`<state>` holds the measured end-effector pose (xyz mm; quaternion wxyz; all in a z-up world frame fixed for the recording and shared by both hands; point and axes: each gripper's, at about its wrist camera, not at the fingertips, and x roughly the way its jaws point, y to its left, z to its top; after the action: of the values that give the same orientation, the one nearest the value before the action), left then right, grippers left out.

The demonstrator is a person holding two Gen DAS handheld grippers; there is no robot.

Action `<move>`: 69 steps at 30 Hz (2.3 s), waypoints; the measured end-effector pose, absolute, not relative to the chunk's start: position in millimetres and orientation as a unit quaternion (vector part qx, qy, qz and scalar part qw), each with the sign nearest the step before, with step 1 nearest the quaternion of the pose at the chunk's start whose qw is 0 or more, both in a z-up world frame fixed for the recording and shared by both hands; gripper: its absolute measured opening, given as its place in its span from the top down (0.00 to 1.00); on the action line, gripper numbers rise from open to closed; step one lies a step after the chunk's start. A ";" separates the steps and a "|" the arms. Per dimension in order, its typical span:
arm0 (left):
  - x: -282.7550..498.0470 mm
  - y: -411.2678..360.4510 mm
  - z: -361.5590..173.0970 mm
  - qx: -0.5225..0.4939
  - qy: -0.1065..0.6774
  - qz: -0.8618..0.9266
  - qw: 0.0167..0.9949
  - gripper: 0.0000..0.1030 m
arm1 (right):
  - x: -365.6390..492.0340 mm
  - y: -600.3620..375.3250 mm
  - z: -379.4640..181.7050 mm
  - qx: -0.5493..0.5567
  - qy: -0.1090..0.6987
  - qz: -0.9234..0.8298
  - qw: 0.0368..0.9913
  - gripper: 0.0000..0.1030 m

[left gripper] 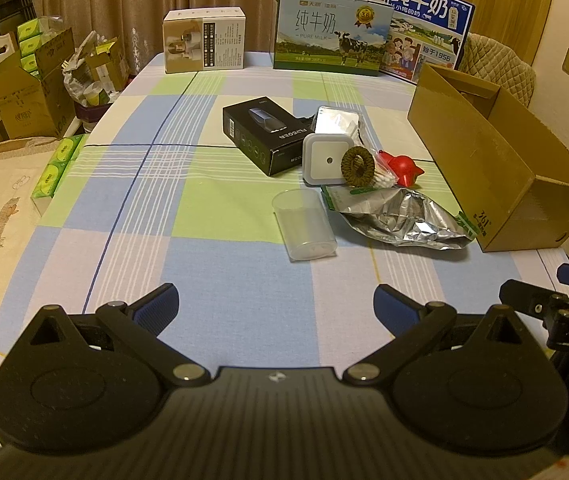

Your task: Organize objects

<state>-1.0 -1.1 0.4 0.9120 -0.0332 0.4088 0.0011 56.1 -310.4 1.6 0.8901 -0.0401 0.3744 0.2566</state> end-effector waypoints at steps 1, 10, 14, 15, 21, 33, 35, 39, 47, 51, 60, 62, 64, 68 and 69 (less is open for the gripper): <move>-1.0 -1.4 0.3 -0.033 0.409 0.001 0.912 0.01 | 56.0 -310.4 1.6 -0.040 0.374 0.257 0.890 0.02; -0.9 -0.8 0.1 -0.035 0.409 0.002 0.912 0.01 | 56.1 -310.0 1.4 -0.041 0.375 0.256 0.890 0.02; -0.8 -0.8 0.1 -0.035 0.409 0.003 0.912 0.01 | 55.8 -310.0 1.4 -0.041 0.375 0.256 0.890 0.02; -0.8 -0.8 0.2 -0.035 0.409 0.003 0.912 0.01 | 56.2 -309.9 1.3 -0.043 0.375 0.257 0.890 0.02; -0.5 -1.5 -0.4 -0.036 0.409 0.003 0.912 0.01 | 56.2 -309.9 1.1 -0.044 0.375 0.257 0.889 0.02; -0.3 -1.2 -0.2 -0.037 0.409 0.003 0.912 0.01 | 56.4 -310.5 2.0 -0.044 0.375 0.257 0.890 0.02; -0.2 -1.2 -0.3 -0.038 0.410 0.003 0.911 0.01 | 56.6 -310.4 1.8 -0.044 0.375 0.258 0.889 0.02; -2.0 -4.4 -0.1 -0.039 0.409 0.004 0.911 0.01 | 54.8 -308.7 -1.2 -0.046 0.374 0.258 0.890 0.02; 1.8 0.8 5.3 -0.057 0.421 -0.003 0.905 0.01 | 58.6 -305.3 2.0 -0.043 0.390 0.289 0.873 0.02; 10.7 3.2 9.8 -0.037 0.419 -0.004 0.907 0.01 | 66.4 -300.3 7.5 -0.066 0.386 0.311 0.866 0.02; 53.8 13.3 5.0 -0.006 0.430 -0.021 0.903 0.01 | 92.2 -263.9 -9.3 -0.225 0.329 0.356 0.845 0.02; 64.3 15.7 -1.9 -0.005 0.437 -0.028 0.899 0.01 | 102.1 -256.4 -19.6 -0.257 0.324 0.364 0.835 0.04; 75.0 17.7 -11.6 0.001 0.444 -0.034 0.895 0.01 | 111.3 -247.6 -32.0 -0.292 0.321 0.373 0.820 0.07; 95.2 23.9 -31.1 -0.007 0.456 -0.041 0.889 0.01 | 129.8 -230.4 -59.2 -0.342 0.324 0.392 0.790 0.08; 100.4 26.0 -35.7 -0.011 0.459 -0.041 0.887 0.01 | 135.4 -227.2 -66.9 -0.348 0.327 0.395 0.785 0.08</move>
<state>100.4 26.0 -35.7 0.8872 -0.0109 0.4594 -0.0412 135.4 -227.2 -66.9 0.7850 -0.3480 0.3272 0.3946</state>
